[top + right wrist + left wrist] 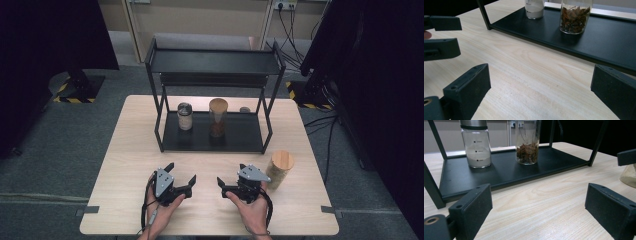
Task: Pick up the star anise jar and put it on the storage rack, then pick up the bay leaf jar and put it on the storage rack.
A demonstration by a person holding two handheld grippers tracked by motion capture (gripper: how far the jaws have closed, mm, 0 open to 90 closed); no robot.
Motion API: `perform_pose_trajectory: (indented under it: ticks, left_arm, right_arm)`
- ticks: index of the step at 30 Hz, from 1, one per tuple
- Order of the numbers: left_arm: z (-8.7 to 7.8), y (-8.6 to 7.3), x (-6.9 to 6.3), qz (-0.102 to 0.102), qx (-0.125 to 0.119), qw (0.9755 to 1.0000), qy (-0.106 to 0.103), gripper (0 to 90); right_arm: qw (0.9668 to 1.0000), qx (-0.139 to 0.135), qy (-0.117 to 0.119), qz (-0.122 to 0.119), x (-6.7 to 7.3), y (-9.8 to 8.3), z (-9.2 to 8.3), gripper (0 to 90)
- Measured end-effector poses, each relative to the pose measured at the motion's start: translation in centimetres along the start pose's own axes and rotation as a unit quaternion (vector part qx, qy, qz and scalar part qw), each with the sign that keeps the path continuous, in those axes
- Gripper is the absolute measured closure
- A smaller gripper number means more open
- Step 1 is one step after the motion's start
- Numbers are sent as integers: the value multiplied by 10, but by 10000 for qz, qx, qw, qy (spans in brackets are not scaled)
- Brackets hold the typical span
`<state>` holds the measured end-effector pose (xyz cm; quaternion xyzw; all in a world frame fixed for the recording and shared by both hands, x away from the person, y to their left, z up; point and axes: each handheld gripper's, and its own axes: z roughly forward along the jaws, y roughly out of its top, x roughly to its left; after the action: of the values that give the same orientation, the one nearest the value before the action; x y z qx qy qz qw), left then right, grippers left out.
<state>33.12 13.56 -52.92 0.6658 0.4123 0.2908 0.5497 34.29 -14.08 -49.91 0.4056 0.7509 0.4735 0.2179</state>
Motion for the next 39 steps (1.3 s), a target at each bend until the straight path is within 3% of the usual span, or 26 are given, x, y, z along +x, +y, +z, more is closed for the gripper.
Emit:
perform_pose_trajectory:
  ticks: [22,30,39]
  left_arm:
    - [0,0,0,-5,-20,10000,11,67]
    - [0,0,0,-1,-23,10000,12,68]
    - [0,0,0,9,-14,10000,25,68]
  right_arm:
    - [9994,-283,168,-129,-1,-13,-37,30]
    - [9995,-307,4,-113,-8,-28,-60,41]
    - [9986,-364,-379,109,-30,-45,-92,46]
